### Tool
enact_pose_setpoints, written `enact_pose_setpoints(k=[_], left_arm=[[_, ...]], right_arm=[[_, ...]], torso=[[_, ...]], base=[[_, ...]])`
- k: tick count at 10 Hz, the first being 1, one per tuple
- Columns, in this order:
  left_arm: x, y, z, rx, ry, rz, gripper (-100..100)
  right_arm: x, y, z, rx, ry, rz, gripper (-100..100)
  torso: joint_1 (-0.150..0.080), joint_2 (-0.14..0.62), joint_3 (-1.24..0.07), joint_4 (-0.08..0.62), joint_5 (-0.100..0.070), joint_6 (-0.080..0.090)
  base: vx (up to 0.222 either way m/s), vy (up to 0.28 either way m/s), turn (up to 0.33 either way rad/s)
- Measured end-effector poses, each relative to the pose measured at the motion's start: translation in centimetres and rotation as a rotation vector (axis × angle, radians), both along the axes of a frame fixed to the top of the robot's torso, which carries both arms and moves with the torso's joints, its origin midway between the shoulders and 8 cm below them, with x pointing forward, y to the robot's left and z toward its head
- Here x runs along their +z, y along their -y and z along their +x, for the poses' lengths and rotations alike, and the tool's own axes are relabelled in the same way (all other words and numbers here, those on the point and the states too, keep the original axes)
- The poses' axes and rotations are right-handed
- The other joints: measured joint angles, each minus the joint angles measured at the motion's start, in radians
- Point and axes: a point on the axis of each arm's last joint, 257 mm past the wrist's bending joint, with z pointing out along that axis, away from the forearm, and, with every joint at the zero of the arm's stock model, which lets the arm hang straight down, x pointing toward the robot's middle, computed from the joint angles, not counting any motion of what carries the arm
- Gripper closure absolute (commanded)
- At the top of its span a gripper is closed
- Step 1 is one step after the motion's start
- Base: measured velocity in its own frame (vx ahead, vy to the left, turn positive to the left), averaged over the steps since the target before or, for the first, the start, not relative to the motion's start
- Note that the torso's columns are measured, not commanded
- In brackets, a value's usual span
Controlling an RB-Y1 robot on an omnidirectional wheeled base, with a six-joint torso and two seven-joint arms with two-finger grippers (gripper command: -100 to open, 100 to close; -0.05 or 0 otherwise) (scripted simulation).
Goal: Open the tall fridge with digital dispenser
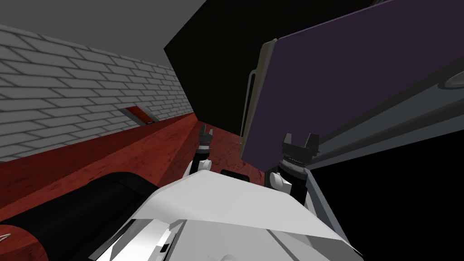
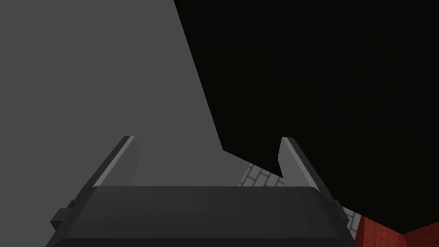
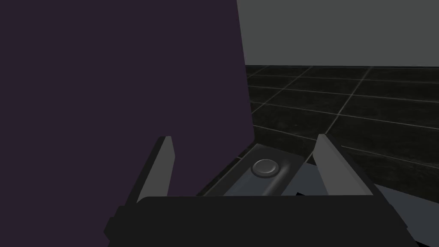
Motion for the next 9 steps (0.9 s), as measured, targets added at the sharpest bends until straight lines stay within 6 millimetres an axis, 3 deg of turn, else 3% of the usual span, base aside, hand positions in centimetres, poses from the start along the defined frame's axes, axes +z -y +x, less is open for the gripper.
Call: enact_pose_setpoints(k=[2, 9], left_arm=[[0.00, 0.00, 0.00, 0.000, 0.000, 0.000, 0], [0.02, 0.00, -0.01, 0.000, 0.000, 0.000, 0]], right_arm=[[0.00, 0.00, 0.00, 0.000, 0.000, 0.000, 0], [0.02, 0.00, -0.01, 0.000, 0.000, 0.000, 0]], torso=[[0.000, 0.104, -0.209, 0.105, 0.000, 0.000], [0.000, 0.618, -1.234, 0.617, 0.000, 0.000]], base=[[0.000, 0.000, 0.000], [0.000, 0.000, 0.000]])
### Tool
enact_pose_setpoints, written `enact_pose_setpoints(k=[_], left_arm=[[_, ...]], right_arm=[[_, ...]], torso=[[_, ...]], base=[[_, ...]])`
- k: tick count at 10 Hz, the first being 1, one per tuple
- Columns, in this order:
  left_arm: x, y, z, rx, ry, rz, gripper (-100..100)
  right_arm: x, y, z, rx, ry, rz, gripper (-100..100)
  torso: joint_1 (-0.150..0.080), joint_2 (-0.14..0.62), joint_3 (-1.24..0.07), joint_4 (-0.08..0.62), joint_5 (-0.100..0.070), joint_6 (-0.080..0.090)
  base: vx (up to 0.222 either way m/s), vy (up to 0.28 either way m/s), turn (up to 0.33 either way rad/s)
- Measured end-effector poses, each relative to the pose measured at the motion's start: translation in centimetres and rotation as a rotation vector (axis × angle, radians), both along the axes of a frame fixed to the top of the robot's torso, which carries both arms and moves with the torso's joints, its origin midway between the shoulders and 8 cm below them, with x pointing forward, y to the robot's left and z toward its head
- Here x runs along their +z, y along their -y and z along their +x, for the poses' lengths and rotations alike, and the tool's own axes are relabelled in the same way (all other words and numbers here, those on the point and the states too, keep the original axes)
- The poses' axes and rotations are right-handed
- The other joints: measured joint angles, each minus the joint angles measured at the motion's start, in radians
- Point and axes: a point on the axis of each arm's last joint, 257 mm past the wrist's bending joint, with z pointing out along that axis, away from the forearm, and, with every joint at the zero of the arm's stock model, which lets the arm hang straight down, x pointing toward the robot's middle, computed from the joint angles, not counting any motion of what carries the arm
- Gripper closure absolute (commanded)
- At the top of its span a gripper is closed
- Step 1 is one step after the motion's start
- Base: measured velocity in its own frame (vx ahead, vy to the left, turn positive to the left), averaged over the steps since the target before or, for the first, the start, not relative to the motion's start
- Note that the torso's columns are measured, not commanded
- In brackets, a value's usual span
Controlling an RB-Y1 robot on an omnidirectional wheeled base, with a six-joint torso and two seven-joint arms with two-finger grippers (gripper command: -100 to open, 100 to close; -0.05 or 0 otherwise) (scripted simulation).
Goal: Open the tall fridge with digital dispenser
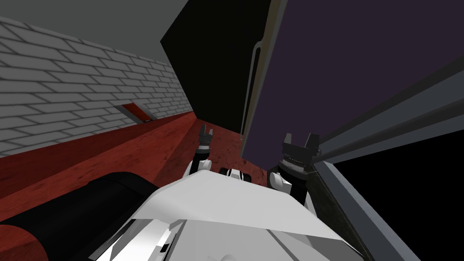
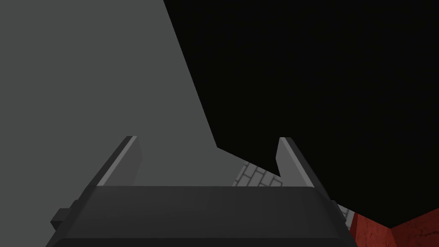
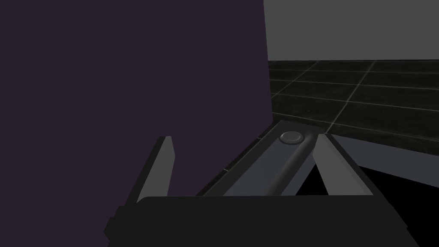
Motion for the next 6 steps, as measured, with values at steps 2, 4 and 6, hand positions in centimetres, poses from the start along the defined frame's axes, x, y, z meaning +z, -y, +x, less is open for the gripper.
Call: enact_pose_setpoints(k=[2, 4, 6], left_arm=[[-0.02, 0.00, 0.01, 0.000, -0.001, 0.000, 0], [-0.03, 0.00, 0.01, 0.000, -0.001, 0.000, 0], [-0.03, 0.00, 0.01, 0.000, -0.001, 0.000, 0]], right_arm=[[-0.08, -0.14, 0.01, 0.001, -0.009, -0.033, -100], [-0.30, -0.33, -0.03, -0.012, -0.036, -0.128, -100], [-0.69, -0.21, -0.12, -0.049, -0.070, -0.242, -100]], torso=[[0.001, 0.107, -0.217, 0.107, 0.000, 0.000], [0.002, 0.118, -0.241, 0.119, 0.001, 0.000], [0.002, 0.118, -0.243, 0.120, 0.001, 0.000]], base=[[0.028, 0.027, 0.001], [0.056, 0.071, 0.002], [0.090, 0.102, 0.004]])
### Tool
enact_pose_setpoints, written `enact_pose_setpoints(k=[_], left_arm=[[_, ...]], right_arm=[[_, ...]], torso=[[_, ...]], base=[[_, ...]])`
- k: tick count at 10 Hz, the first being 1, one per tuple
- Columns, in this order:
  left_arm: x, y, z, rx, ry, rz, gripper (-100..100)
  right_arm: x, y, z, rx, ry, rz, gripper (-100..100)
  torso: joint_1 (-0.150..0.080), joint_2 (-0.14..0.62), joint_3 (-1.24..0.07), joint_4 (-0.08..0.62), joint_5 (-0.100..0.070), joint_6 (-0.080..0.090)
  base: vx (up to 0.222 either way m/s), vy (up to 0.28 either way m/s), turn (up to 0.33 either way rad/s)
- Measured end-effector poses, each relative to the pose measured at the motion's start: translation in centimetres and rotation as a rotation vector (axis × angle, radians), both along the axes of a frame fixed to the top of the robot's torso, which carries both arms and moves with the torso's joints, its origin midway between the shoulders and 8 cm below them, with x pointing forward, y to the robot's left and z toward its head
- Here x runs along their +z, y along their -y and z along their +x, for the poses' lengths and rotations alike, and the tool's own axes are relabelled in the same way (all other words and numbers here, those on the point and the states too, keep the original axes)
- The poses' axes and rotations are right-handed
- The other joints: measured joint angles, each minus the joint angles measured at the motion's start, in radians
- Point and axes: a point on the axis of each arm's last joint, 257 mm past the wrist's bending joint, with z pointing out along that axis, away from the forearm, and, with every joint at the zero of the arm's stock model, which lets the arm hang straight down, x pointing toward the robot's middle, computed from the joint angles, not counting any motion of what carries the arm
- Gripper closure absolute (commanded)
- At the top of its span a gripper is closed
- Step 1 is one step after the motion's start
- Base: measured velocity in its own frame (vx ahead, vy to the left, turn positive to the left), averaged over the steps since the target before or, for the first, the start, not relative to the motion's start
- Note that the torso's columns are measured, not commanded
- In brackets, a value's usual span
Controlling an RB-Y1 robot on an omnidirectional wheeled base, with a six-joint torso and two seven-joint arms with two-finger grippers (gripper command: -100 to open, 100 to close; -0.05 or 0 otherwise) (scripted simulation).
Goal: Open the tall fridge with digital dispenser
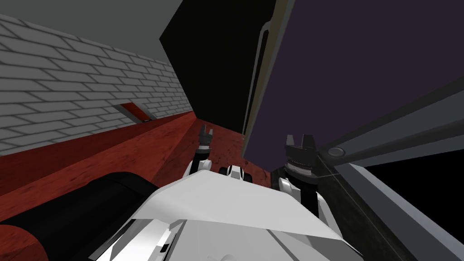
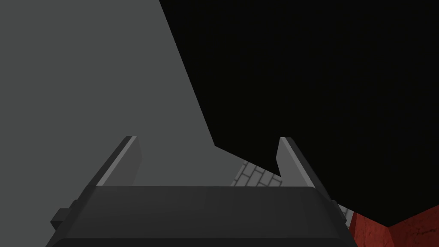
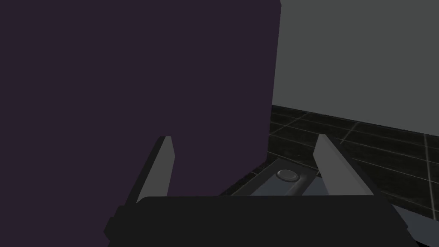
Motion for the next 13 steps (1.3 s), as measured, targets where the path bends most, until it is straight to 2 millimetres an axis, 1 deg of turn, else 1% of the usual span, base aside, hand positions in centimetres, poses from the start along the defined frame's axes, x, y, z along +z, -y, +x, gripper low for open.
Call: enact_pose_setpoints(k=[3, 5, 6, 9, 11, 13], left_arm=[[0.0, 0.0, 0.0, 0.000, 0.000, 0.000, 0], [0.0, 0.0, 0.0, 0.000, 0.000, 0.000, 0], [0.0, 0.0, 0.0, 0.000, 0.000, 0.000, 0], [0.0, 0.0, 0.0, 0.000, 0.000, 0.000, 0], [0.0, 0.0, 0.0, 0.000, 0.000, 0.000, 0], [0.0, 0.0, 0.0, 0.000, 0.000, 0.000, 0]], right_arm=[[-1.0, 1.3, -0.3, -0.106, -0.059, -0.188, -100], [-1.7, 2.8, -0.6, -0.198, -0.106, -0.315, -100], [-2.0, 3.1, -0.6, -0.226, -0.119, -0.353, -100], [-3.0, 5.0, -1.2, -0.343, -0.179, -0.500, -100], [-3.8, 6.5, -1.6, -0.431, -0.231, -0.612, -100], [-4.5, 8.4, -2.2, -0.506, -0.275, -0.704, -100]], torso=[[-0.002, 0.000, 0.000, 0.000, -0.001, 0.000], [-0.001, 0.002, 0.001, 0.001, 0.000, 0.000], [-0.004, 0.004, 0.003, 0.001, -0.001, 0.000], [-0.004, 0.002, 0.001, 0.001, -0.001, 0.000], [0.000, 0.001, 0.001, 0.000, 0.000, 0.000], [-0.003, 0.001, 0.000, 0.000, -0.001, 0.000]], base=[[0.124, 0.124, 0.009], [0.103, 0.120, 0.008], [0.094, 0.112, 0.016], [0.097, 0.097, 0.012], [0.114, 0.124, 0.014], [0.109, 0.085, 0.014]])
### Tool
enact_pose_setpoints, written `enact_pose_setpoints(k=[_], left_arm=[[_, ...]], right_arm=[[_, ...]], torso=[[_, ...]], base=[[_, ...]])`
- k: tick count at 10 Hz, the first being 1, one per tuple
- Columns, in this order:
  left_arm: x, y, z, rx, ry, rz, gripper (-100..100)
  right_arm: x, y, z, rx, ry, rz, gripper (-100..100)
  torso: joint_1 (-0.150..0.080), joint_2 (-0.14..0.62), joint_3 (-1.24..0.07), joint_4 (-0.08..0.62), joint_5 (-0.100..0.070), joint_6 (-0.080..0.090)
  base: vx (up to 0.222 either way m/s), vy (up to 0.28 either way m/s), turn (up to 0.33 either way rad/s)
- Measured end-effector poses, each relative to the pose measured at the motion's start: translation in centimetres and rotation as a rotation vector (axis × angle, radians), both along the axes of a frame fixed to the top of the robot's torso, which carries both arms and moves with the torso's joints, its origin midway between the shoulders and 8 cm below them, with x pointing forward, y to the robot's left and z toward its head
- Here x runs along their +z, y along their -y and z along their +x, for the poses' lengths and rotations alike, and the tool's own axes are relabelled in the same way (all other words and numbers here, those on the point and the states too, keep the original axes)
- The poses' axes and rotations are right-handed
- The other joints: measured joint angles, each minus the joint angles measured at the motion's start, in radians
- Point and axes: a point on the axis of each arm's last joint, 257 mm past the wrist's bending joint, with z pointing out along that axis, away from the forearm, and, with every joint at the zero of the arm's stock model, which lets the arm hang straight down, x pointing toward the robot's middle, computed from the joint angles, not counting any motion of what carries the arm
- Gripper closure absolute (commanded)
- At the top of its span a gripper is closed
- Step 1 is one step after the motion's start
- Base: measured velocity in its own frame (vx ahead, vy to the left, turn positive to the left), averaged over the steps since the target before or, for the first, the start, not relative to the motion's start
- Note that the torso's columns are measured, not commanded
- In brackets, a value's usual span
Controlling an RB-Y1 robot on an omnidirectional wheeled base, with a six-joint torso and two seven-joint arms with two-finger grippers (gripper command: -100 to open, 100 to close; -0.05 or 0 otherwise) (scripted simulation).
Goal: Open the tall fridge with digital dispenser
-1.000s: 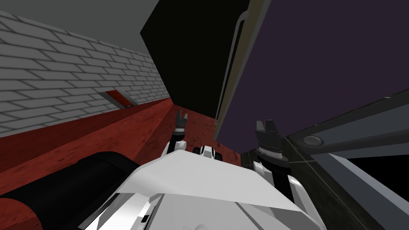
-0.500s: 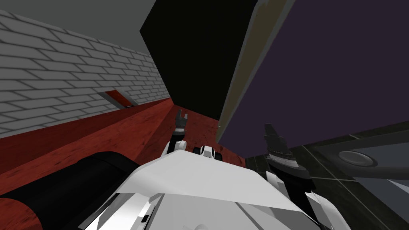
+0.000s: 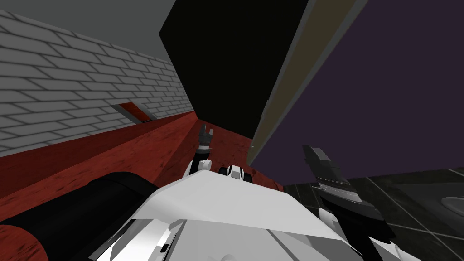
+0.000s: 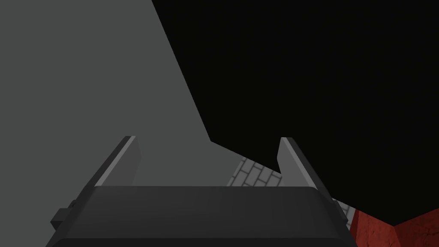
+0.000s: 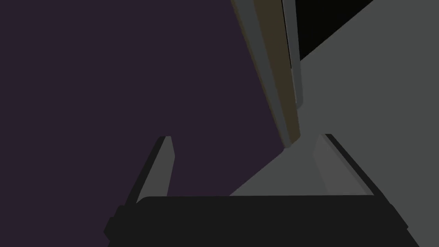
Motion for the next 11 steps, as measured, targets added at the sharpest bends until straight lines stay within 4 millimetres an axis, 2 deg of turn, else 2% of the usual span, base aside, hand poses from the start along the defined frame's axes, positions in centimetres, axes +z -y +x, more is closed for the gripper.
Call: enact_pose_setpoints(k=[6, 11], left_arm=[[0.0, 0.0, 0.0, 0.000, 0.000, 0.000, 0], [0.0, 0.0, 0.0, 0.000, 0.000, 0.000, 0]], right_arm=[[-1.7, 5.3, -2.4, -0.222, -0.133, -0.274, -100], [-2.5, 10.1, -5.5, -0.404, -0.266, -0.520, -100]], torso=[[-0.001, 0.002, 0.001, 0.001, 0.000, 0.000], [-0.001, 0.003, 0.002, 0.001, 0.000, 0.000]], base=[[0.100, 0.098, 0.022], [0.105, 0.086, 0.029]])
